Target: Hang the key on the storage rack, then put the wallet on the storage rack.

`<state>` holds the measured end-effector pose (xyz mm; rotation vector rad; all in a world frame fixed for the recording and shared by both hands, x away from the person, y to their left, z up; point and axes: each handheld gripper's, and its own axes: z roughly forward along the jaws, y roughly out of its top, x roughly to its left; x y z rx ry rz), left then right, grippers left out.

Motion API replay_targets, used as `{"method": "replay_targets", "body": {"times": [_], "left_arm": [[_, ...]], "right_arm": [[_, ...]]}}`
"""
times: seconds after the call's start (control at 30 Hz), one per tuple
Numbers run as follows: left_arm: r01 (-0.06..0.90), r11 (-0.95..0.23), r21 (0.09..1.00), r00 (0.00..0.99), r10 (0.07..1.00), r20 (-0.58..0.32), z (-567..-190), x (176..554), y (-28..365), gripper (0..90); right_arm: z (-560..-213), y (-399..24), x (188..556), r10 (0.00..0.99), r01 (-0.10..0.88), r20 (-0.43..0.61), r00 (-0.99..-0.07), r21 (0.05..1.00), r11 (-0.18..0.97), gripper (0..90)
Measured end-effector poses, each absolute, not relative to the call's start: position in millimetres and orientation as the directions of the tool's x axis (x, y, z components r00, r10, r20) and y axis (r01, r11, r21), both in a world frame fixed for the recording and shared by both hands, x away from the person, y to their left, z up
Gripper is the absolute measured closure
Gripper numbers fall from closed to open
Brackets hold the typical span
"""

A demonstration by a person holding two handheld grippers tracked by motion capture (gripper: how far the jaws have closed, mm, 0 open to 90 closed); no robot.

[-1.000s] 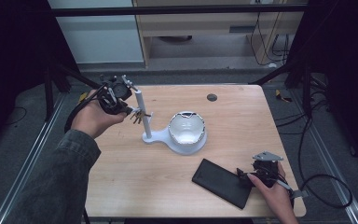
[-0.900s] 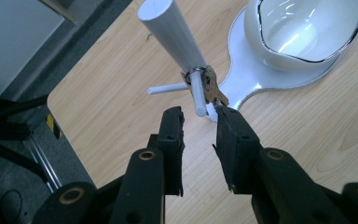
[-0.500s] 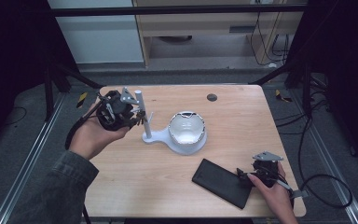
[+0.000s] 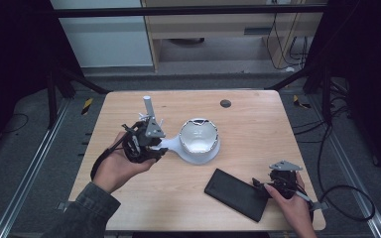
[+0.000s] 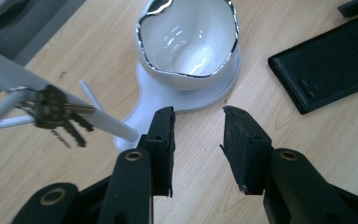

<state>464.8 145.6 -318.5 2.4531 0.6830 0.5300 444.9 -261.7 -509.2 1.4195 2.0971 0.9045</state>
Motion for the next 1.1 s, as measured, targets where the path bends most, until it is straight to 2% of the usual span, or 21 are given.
{"method": "replay_targets", "body": {"times": [0.23,0.4,0.5,0.77,1.1], "left_arm": [[0.343,-0.715,0.609,0.831,0.534,0.159,-360.2,455.3,129.9,61.5],[0.333,-0.732,0.595,0.862,0.492,0.122,-393.3,455.0,115.5,62.6],[0.333,-0.737,0.588,0.876,0.473,0.096,-409.4,456.9,108.7,65.5],[0.333,-0.756,0.564,0.911,0.411,0.013,-436.7,458.0,88.1,84.7],[0.297,-0.828,0.475,0.938,0.346,0.018,-456.0,458.8,63.5,88.0]], "right_arm": [[-500.6,-264.4,437.9,0.930,0.614,0.008,-0.367,0.753,0.236,4.5],[-496.3,-265.1,433.2,0.921,0.581,-0.002,-0.390,0.775,0.248,5.6],[-493.1,-265.5,429.6,0.921,0.569,0.005,-0.390,0.788,0.237,7.9],[-488.9,-265.0,425.1,0.912,0.537,-0.017,-0.409,0.804,0.256,16.9],[-489.4,-265.2,426.0,0.911,0.541,-0.019,-0.413,0.799,0.262,15.6]]}}
